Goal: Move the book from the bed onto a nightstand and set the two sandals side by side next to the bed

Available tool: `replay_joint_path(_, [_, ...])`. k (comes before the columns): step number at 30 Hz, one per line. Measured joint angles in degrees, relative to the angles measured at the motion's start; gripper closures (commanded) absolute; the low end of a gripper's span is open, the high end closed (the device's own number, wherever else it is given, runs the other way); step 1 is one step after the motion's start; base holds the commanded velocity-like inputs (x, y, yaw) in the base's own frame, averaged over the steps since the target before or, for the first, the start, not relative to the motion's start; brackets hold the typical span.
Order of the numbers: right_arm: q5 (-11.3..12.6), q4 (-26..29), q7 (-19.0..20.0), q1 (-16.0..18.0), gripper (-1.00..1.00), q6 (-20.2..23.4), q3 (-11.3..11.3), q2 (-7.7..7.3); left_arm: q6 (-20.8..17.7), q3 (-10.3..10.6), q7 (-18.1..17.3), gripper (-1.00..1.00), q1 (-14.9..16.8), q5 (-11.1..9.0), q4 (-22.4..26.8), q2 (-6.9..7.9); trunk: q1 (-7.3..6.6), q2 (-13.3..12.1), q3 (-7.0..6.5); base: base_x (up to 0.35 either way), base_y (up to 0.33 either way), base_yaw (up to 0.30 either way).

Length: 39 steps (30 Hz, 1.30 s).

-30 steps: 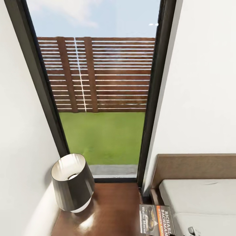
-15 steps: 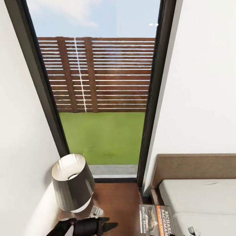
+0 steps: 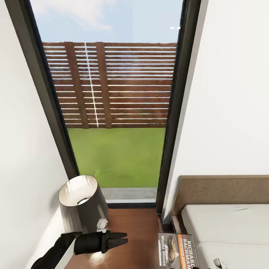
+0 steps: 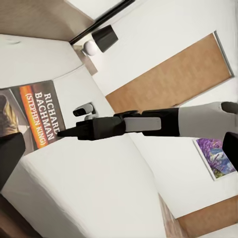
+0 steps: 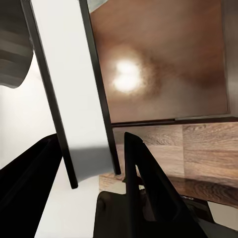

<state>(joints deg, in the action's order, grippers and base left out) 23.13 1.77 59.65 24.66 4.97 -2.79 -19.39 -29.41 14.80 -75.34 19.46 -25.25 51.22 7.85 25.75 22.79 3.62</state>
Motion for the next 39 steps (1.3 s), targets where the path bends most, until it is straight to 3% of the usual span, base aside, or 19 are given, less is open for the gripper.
replay_joint_path(5, [0.01, 0.68, 0.17, 0.06, 1.0, 1.65, 0.16, 0.13, -0.19, -0.15, -0.61, -1.0, 0.01, 0.0, 0.16, -0.05, 0.0, 0.0, 0.0, 0.0, 0.0, 0.0])
replay_joint_path(8, [-0.01, 2.54, 0.16, 0.14, 1.0, 6.91, 0.08, 0.22, -0.21, -0.14, -0.85, -1.0, 0.0, -0.01, 0.18, -0.15, 0.0, 0.0, 0.0, 0.0, 0.0, 0.0])
replay_joint_path(10, [0.14, 6.99, 0.08, 0.21, 1.0, 12.76, -0.05, 0.34, -0.22, -0.1, -0.92, -1.0, 0.02, -0.01, 0.22, -0.18, 0.0, 0.0, -0.01, 0.0, 0.0, 0.0])
replay_joint_path(12, [0.3, 11.81, 0.05, 0.23, 1.0, 16.0, -0.17, 0.81, -0.21, -0.04, -0.95, -1.0, 0.01, -0.01, 0.23, -0.23, 0.0, -0.01, -0.01, 0.0, 0.0, 0.0])
replay_joint_path(13, [-0.24, 17.05, -0.03, 0.24, 1.0, 18.06, -0.1, 2.39, -0.26, 0.03, -0.96, -1.0, 0.0, -0.01, 0.27, -0.32, 0.0, -0.01, 0.0, 0.0, 0.0, 0.0])
replay_joint_path(14, [0.95, 18.46, -0.01, 0.27, 1.0, 18.93, 0.63, 3.81, -0.26, 0.08, -0.97, -1.0, 0.03, -0.01, 0.25, -0.34, 0.0, 0.01, -0.02, 0.0, 0.0, 0.0])
replay_joint_path(18, [-0.07, 20.16, -3.41, 0.31, 1.0, 19.23, 0.22, 6.56, -0.3, 0.14, -0.97, -1.0, 0.02, -0.01, 0.22, -0.36, 0.0, -0.01, 0.0, 0.0, 0.0, 0.0])
replay_joint_path(23, [0.17, 21.19, -15.83, 0.41, 1.0, 19.4, 0.29, 9.23, -0.24, 0.24, -0.97, -1.0, 0.02, -0.01, 0.2, -0.76, 0.0, -0.01, 0.0, 0.0, 0.0, 0.0])
replay_joint_path(25, [0.6, 21.37, -18.56, 0.47, 1.0, 19.64, 0.21, 10.68, -0.23, 0.26, -0.97, -1.0, 0.01, -0.01, 0.14, -1.02, 0.0, 0.0, 0.0, 0.0, 0.0, 0.0])
replay_joint_path(31, [0.78, 21.51, -20.34, 0.55, 1.0, 19.72, 0.2, 14.91, -0.22, 0.27, -0.97, -1.0, 0.02, -0.03, 0.1, -1.22, 0.0, 0.0, 0.0, 0.0, 0.0, 0.0])
replay_joint_path(39, [1.72, 21.63, -20.62, 0.69, 1.0, 19.66, 0.33, 16.35, -0.23, 0.26, -0.97, -1.0, 0.0, -0.09, 0.1, -1.24, 0.0, 0.0, 0.0, 0.0, 0.0, 0.0])
